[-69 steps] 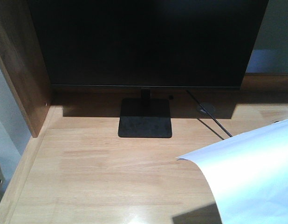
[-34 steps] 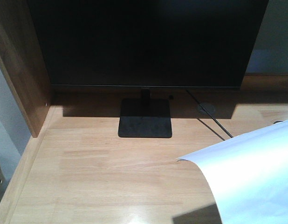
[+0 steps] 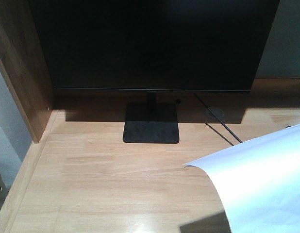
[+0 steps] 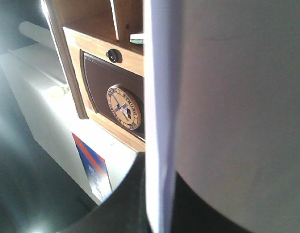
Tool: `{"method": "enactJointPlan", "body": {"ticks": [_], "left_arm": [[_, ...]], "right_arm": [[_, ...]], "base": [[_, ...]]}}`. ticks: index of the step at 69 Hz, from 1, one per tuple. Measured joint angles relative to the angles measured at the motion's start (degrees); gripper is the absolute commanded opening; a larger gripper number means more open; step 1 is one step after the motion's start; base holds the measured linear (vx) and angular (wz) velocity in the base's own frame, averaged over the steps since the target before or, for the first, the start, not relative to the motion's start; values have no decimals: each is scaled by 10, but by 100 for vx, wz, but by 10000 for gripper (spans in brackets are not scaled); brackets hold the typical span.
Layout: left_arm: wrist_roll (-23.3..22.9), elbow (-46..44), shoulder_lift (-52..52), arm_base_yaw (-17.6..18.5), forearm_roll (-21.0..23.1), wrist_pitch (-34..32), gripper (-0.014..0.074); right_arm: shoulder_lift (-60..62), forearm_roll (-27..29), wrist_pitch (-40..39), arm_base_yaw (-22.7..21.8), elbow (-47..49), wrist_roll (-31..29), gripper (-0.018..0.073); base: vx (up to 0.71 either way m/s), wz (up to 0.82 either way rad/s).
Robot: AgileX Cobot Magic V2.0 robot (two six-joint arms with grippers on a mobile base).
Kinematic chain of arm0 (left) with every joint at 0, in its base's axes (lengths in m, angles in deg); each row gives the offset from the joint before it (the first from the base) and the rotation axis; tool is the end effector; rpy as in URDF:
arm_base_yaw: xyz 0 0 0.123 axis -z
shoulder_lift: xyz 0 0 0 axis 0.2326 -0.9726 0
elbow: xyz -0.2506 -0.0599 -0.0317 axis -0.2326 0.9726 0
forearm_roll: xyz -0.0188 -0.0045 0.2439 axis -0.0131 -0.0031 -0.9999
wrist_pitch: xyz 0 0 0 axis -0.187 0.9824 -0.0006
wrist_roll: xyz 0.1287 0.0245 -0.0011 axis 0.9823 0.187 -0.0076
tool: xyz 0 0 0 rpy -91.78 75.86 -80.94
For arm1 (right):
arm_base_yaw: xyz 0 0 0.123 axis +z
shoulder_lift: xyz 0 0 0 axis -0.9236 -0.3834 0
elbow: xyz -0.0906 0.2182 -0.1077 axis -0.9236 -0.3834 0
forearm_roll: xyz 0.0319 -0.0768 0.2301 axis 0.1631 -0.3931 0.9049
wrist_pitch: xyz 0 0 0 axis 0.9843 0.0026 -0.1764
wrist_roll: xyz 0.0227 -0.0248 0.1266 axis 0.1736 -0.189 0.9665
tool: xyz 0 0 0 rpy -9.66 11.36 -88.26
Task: Grab stapler and paper to desk for stapling
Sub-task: 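Lower the black stapler with the left gripper onto the desk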
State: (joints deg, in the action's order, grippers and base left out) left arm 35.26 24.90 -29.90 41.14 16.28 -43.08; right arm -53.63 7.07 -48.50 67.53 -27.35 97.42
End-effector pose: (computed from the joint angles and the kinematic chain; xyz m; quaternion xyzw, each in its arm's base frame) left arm 0.0513 -0.0618 0.3569 0.3055 0.7040 -0.1991 0.6094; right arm 0.1053 0.0343 0.2902 0.1984 0.3589 0.6928 0.5932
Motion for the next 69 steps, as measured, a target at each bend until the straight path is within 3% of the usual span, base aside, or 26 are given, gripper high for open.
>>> {"method": "enactJointPlan", "body": {"ticks": [12, 22, 41, 58, 69], "left_arm": [[34, 0, -99, 0, 2, -48, -6], [96, 1, -197, 0, 22, -103, -6], [297, 3, -369, -10, 130, -183, -6], [473, 5, -505, -68, 231, -194, -6], [602, 5, -579, -109, 302, -163, -6]], "right_arm": [[0, 0, 0, 0, 0, 0, -6], [0, 0, 0, 0, 0, 0, -6], [0, 0, 0, 0, 0, 0, -6], [0, 0, 0, 0, 0, 0, -6], [0, 0, 0, 0, 0, 0, -6]], "base": [[0, 0], [0, 0], [0, 0], [0, 0], [0, 0]]}}
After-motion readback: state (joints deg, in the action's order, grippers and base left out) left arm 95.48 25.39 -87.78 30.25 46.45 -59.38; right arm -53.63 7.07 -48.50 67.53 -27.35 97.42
